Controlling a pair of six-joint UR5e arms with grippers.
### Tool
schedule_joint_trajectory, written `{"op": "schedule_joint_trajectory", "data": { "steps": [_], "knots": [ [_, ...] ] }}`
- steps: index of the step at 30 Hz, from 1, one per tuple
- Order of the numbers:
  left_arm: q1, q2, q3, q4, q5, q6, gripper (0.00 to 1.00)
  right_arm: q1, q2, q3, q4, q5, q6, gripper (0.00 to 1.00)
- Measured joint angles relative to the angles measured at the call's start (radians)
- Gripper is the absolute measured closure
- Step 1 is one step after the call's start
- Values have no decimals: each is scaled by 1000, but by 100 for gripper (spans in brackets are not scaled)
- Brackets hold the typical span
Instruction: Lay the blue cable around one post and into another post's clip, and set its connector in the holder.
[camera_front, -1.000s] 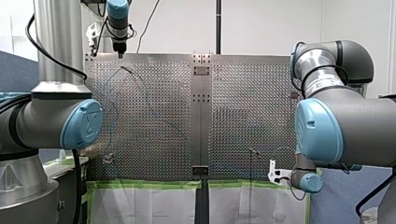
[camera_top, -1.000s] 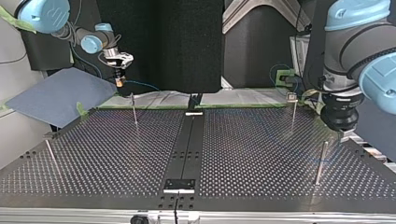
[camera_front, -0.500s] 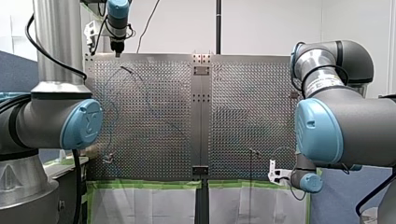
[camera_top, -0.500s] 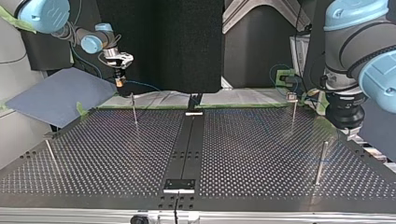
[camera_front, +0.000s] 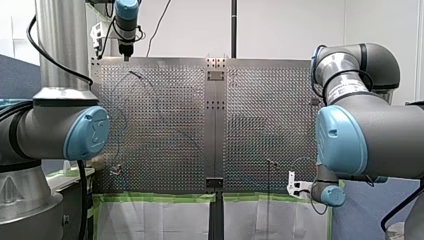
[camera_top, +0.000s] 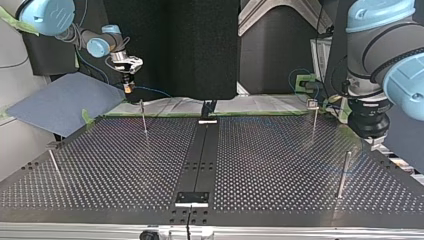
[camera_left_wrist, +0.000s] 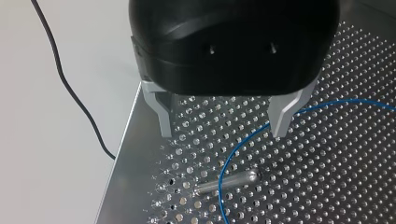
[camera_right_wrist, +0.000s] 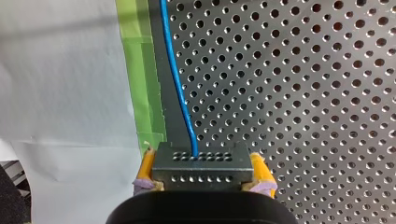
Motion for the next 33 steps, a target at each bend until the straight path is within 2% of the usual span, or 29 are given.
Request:
{"op": "schedule_joint_trajectory", "data": {
  "steps": [21, 27, 30, 33],
  "knots": [
    [-5, 0, -7, 12, 2, 1, 0, 0, 0, 0, 1, 0, -2, 100],
    [-24, 0, -48, 55, 37, 31, 0, 0, 0, 0, 0, 0, -2, 100],
    [-45, -1, -72, 79, 61, 49, 0, 0, 0, 0, -2, 0, -2, 100],
    [-69, -5, -97, 103, 85, 48, 0, 0, 0, 0, -2, 0, -2, 100]
  ]
}}
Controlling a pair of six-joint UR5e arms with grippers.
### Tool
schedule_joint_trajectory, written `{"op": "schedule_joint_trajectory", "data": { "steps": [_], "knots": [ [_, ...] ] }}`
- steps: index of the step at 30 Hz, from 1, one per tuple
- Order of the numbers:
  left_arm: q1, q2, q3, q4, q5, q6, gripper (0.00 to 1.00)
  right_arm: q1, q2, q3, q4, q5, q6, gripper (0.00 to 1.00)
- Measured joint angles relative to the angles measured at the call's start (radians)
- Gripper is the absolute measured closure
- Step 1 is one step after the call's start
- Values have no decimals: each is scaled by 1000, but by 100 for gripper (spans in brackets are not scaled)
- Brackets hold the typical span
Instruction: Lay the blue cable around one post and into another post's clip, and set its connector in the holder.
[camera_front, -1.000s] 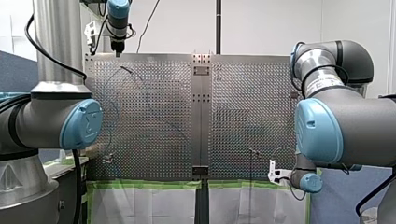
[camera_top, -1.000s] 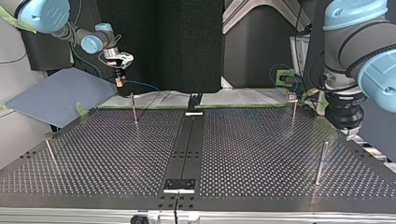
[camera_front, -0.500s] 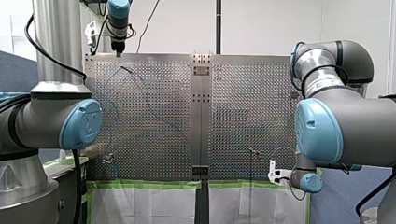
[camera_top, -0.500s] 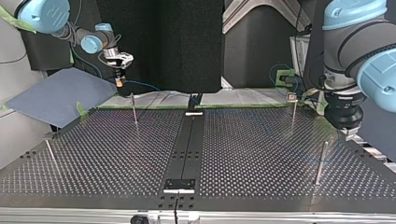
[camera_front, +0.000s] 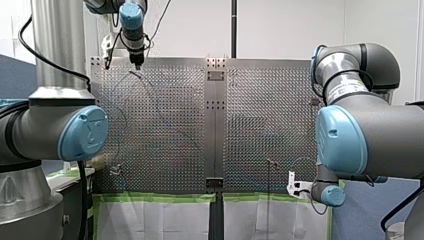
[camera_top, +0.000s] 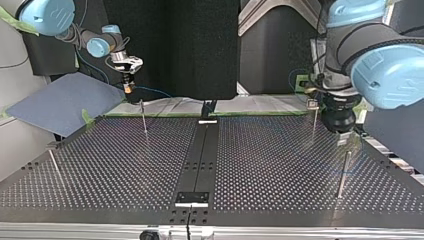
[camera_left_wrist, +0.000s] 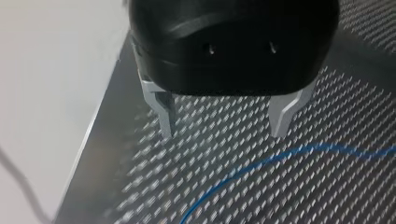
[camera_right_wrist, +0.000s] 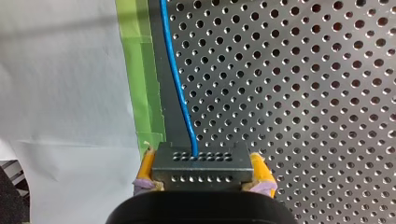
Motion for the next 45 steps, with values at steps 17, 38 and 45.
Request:
{"op": "schedule_joint_trajectory", "data": {
  "steps": [17, 38, 45],
  "knots": [
    [-155, -142, -155, 156, -48, -99, 0, 1, 0, 0, 6, 46, -11, 100],
    [-335, -322, -286, 336, 110, -209, 0, 4, 0, 0, 9, 52, -28, 100],
    [-395, -382, -290, 396, 156, -156, 0, 9, 0, 0, 10, 52, -31, 100]
  ]
}}
